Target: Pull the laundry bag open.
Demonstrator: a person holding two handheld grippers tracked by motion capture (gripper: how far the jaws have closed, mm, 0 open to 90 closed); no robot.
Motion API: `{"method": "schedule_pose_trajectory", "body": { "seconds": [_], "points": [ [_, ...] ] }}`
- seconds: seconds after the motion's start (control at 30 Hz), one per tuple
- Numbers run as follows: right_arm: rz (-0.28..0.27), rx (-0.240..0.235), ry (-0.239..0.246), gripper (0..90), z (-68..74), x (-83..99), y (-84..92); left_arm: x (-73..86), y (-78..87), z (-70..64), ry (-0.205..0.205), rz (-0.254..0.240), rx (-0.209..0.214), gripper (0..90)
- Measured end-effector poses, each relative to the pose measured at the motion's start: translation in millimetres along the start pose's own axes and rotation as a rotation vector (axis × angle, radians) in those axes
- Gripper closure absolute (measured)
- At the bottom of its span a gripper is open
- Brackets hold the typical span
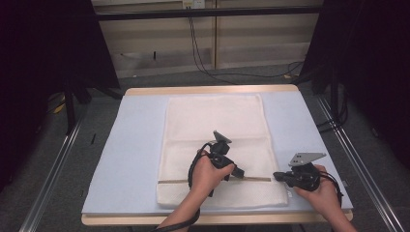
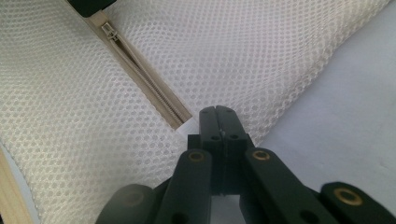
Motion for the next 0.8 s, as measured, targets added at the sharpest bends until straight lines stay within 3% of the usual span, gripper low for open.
{"method": "schedule_pose_trajectory", "body": {
  "seconds": [0.07,0.1,0.33,0.4,0.8],
  "points": [
    [0.000,-0.002,0.001,90.0,-0.1,0.0,0.0,0.2,0.9,0.6,0.006,0.000,-0.009,87.4],
    [0.001,0.000,-0.001,90.0,0.1,0.0,0.0,-0.1,1.4,-0.7,0.019,-0.002,0.017,87.4],
    [0.003,-0.002,0.003,90.0,-0.1,0.1,0.1,1.7,5.1,3.6,0.010,0.008,0.007,87.4],
    [0.001,-0.004,0.001,90.0,-0.2,0.0,0.0,-0.2,5.9,3.3,0.023,-0.015,0.014,87.4],
    [0.003,-0.001,0.006,90.0,-0.2,-0.2,-0.1,0.2,11.9,6.6,0.007,-0.020,0.002,87.4]
  ]
}}
Point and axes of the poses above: each handheld gripper's, and its own axes: y roughly backward along the jaws, x roughly out of its underside, z roughly to its left, the point moved 10 cm from there along -y, roughly forward along the jaws, and after that the axes turned 15 degrees about -z, right-handed, at the moved point
